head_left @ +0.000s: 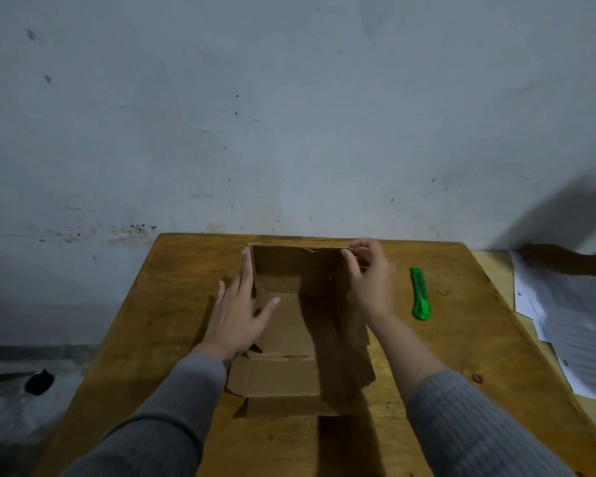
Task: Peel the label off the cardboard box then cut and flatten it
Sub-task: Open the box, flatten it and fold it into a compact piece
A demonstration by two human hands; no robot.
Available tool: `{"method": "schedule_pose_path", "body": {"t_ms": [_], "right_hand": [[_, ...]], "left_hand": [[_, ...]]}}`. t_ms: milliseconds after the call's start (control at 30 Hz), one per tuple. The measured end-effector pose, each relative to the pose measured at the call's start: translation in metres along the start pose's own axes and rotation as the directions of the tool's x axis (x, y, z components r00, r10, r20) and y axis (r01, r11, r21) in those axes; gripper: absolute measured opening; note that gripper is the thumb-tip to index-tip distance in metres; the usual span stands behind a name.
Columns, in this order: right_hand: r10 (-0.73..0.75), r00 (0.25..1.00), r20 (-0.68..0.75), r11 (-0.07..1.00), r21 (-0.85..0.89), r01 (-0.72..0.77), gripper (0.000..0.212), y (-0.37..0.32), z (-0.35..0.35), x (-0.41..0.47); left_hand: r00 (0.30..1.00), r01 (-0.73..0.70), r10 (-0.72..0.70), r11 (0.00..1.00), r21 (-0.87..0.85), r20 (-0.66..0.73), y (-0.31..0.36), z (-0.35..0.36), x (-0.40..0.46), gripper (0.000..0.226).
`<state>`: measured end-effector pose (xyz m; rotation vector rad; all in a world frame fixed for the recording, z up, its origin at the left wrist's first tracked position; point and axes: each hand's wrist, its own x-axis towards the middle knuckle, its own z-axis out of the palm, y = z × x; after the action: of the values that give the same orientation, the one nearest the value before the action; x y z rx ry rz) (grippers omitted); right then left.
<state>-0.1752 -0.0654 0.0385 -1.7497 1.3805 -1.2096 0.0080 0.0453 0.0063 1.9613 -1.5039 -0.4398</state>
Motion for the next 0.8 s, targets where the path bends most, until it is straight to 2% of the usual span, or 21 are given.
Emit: {"method": "schedule_pose_path", "body": {"t_ms": [67, 133, 233, 300, 433, 600, 700, 800], "right_hand": [[0.004, 1.0, 0.003, 0.999, 0.051, -0.005, 0.016, 0.004, 0.003, 0.005], [0.001, 0.997, 0.073, 0.998, 0.062, -0.006, 0.03, 0.01, 0.006, 0.008], [-0.033, 0.981, 0.191, 0.993, -0.101, 0.053, 0.055, 0.025, 0.01, 0.012], [-0.061, 0.969, 0.238, 0.98, -0.169, 0.103, 0.061, 0.033, 0.011, 0.017], [-0.065, 0.979, 0.192, 0.984, -0.153, 0.095, 0.053, 0.042, 0.015, 0.039], [0.02, 0.987, 0.16, 0.971, -0.24, 0.019, 0.044, 0.055, 0.028, 0.071], [0.06, 0.987, 0.146, 0.966, -0.259, -0.021, 0.044, 0.059, 0.035, 0.083], [0.115, 0.983, 0.147, 0.965, -0.25, -0.075, 0.045, 0.056, 0.037, 0.087]], "left_hand": [[1.0, 0.018, -0.018, 0.999, -0.035, 0.0, 0.006, -0.001, 0.009, 0.094], [0.999, 0.036, -0.037, 0.998, -0.048, -0.012, 0.006, 0.0, 0.019, 0.097], [0.999, 0.047, -0.048, 0.999, -0.027, -0.012, -0.001, 0.003, 0.035, 0.104], [0.998, 0.063, -0.062, 0.998, -0.018, 0.03, -0.006, 0.007, 0.044, 0.11], [0.989, 0.121, -0.12, 0.993, -0.012, 0.083, -0.013, 0.017, 0.058, 0.112], [0.974, 0.165, -0.203, 0.938, 0.304, 0.099, -0.023, 0.032, 0.071, 0.108], [0.977, 0.119, -0.187, 0.881, 0.458, 0.104, -0.027, 0.038, 0.073, 0.101], [0.993, 0.064, -0.104, 0.876, 0.478, 0.058, -0.033, 0.043, 0.061, 0.097]]}}
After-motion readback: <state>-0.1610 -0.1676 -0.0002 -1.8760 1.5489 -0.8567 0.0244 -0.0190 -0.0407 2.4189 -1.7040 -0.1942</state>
